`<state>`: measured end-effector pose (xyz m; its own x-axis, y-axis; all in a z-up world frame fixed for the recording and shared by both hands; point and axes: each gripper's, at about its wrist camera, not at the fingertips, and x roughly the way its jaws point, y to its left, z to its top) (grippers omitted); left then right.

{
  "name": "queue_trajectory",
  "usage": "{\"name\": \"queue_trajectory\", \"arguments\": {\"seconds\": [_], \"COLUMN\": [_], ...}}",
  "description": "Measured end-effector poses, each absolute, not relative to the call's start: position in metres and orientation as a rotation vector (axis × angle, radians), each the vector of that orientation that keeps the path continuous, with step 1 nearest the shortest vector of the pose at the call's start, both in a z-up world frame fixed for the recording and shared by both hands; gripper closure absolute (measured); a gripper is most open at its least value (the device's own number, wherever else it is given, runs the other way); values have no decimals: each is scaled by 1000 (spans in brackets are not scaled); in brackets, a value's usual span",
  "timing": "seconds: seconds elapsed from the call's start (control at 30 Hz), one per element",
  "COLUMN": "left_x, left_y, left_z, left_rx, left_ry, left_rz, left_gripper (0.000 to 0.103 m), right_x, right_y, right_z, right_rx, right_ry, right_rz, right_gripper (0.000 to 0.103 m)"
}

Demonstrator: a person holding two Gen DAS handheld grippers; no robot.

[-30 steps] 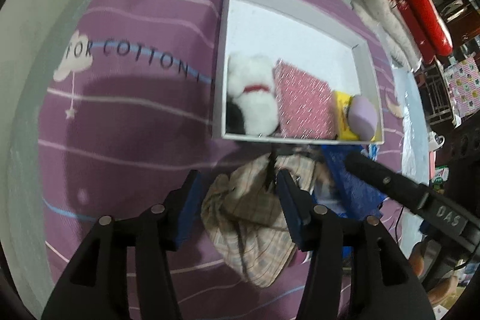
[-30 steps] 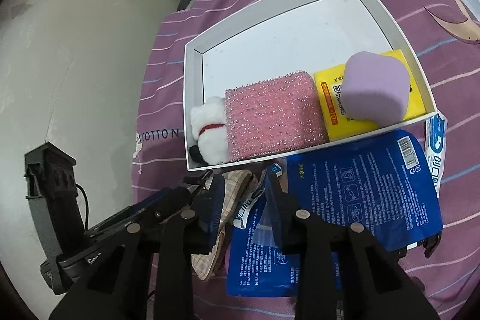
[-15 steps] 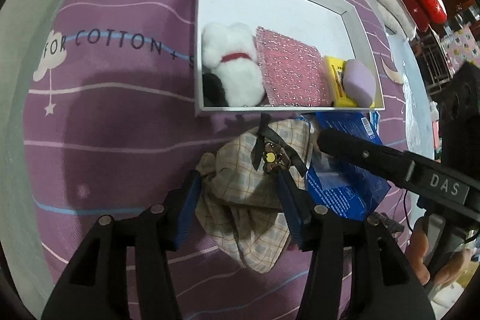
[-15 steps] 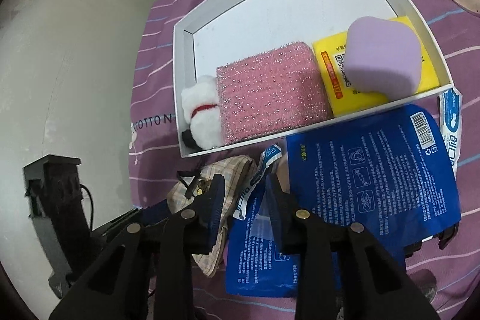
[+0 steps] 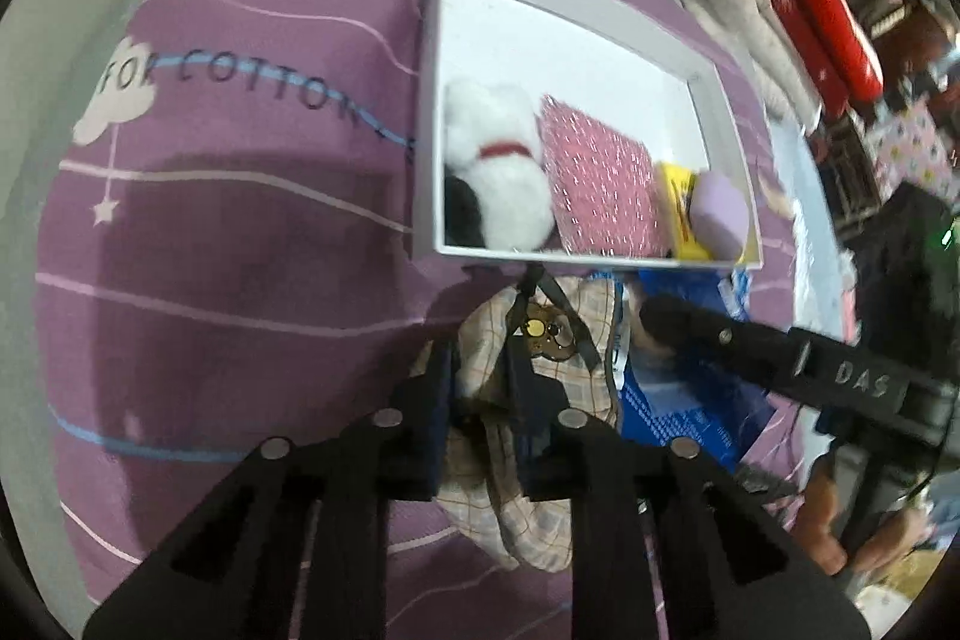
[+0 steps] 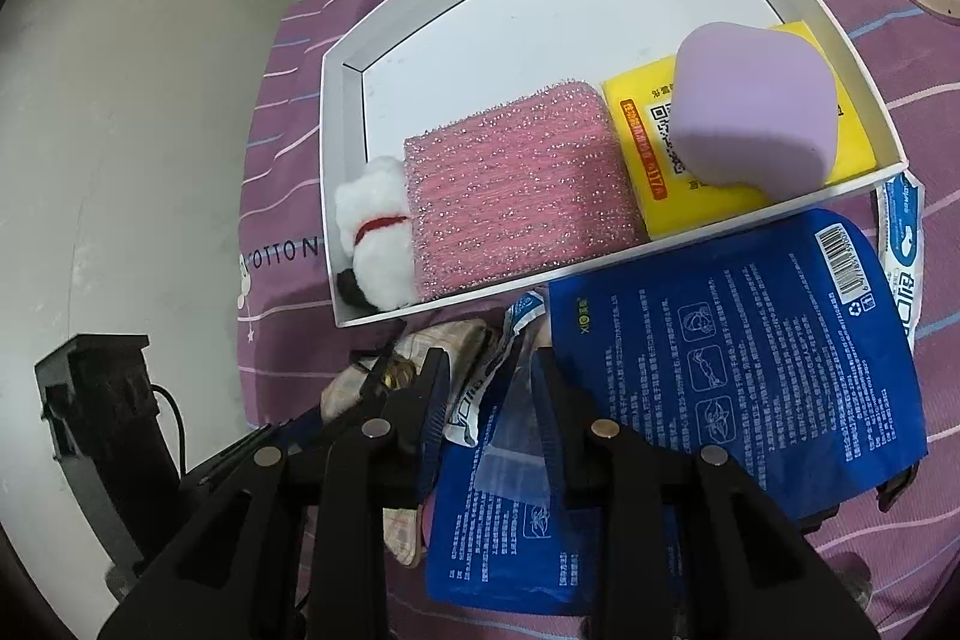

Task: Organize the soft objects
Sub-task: 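Carry the beige plaid cloth up over the tray rim with the left gripper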

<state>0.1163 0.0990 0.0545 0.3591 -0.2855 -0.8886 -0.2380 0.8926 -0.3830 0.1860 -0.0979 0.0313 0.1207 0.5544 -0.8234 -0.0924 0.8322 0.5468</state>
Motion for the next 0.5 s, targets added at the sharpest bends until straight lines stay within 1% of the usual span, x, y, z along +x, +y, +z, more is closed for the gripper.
{"name": "queue_trajectory", "arguments": {"seconds": [0.03,0.1,0.2,0.3,0.5], "left_x": [115,114,110,104,98], "left_y": [101,101,98,98,108], "left_z": [56,60,70,83,89], "left_rx": [-498,-505,-493,-474,-488], "left_ry": [1209,1194,1161,1123,1091], "left_rz": [-29,-27,-34,-21,18], "left_gripper": [89,90,92,92,92], "right_x": [186,187,189,189,191], "right_y": [-97,-97,-93,-90,-85], "right_z": [31,29,25,21,13], "right_rx": [409,412,414,399,393], "right_ry": [1375,1374,1379,1377,1378], "right_rz": [492,491,490,479,476], "right_gripper": [77,82,85,88,93]}}
